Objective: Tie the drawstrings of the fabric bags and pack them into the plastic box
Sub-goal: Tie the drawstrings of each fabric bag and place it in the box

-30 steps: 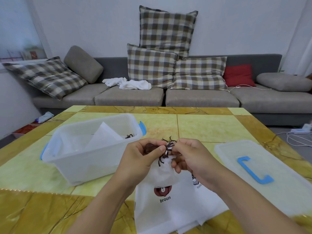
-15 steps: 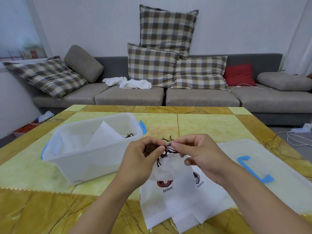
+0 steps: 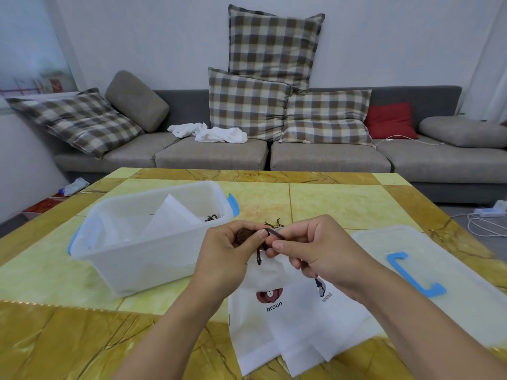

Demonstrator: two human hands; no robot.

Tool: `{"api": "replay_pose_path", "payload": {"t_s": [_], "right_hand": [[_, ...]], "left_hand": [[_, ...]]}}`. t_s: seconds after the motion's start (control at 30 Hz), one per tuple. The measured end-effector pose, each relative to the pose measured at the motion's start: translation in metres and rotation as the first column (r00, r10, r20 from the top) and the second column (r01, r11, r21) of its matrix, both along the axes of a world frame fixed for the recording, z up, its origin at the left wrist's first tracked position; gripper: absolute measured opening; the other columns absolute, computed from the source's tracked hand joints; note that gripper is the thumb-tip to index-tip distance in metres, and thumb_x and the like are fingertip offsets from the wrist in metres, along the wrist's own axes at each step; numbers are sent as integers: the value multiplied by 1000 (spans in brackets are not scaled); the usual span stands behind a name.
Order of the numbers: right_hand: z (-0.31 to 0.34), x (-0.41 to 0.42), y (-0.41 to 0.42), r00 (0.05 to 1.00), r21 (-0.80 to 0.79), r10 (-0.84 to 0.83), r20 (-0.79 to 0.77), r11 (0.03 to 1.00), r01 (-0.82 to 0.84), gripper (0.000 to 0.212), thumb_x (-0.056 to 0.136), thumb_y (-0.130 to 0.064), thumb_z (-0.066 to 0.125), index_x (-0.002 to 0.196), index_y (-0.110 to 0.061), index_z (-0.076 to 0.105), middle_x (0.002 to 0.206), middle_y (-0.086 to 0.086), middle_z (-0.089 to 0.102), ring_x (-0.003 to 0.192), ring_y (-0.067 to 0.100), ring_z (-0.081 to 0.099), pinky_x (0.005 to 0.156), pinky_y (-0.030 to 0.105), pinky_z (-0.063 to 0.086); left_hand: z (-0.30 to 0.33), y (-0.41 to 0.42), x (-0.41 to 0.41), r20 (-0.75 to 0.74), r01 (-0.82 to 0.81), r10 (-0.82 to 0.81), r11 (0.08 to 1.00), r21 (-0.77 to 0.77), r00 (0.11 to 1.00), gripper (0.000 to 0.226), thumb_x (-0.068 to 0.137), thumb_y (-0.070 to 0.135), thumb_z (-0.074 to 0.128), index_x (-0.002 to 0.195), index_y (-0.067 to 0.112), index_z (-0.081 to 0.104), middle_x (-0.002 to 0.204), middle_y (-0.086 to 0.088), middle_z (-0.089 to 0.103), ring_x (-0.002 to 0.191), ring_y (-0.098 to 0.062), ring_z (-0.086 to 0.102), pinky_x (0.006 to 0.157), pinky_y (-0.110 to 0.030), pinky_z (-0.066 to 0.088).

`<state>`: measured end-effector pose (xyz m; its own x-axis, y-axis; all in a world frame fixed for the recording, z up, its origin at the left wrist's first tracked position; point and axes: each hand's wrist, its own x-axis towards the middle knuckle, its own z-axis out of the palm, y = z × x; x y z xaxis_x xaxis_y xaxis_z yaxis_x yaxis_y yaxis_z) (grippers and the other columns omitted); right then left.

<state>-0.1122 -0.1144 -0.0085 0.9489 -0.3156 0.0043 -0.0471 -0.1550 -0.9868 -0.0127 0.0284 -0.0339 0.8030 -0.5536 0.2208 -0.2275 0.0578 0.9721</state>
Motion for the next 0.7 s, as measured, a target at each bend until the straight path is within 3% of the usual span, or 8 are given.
{"api": "replay_pose_path", "payload": {"t_s": [0.33,0.47,0.63,0.7], "right_hand": [[-2,5,-1,996,-70,-49,78,996,55,6,89,-3,72,93,0,71,73,12,75,49,12,54,44,22,39],[-7,10,2,980,-189,-153,129,966,176,7,84,-7,78,78,-9,75,55,2,66,41,7,52,42,21,38],[-15,12,5,966,-279,-184,179,933,229,12,79,-11,81,70,-15,75,56,0,68,47,8,52,46,22,41],[-16,14,3,968,-285,-168,185,934,217,12,78,-9,81,78,-18,74,59,1,67,49,7,51,47,19,40]], "left_hand": [[-1,0,2,-121,37,-46,996,-77,992,10,91,7,68,93,8,78,85,-10,78,78,-14,73,74,-23,56],[-4,-1,3,-134,50,-62,995,-90,989,11,91,6,68,98,5,77,91,-12,78,87,-22,74,76,-25,56],[-4,-1,3,-101,60,-69,994,-91,992,12,89,2,69,94,7,79,90,-10,78,88,-25,75,78,-28,58],[-3,0,3,-55,65,-69,996,-60,996,13,88,2,70,93,10,79,88,-7,79,86,-21,75,75,-26,58]]}}
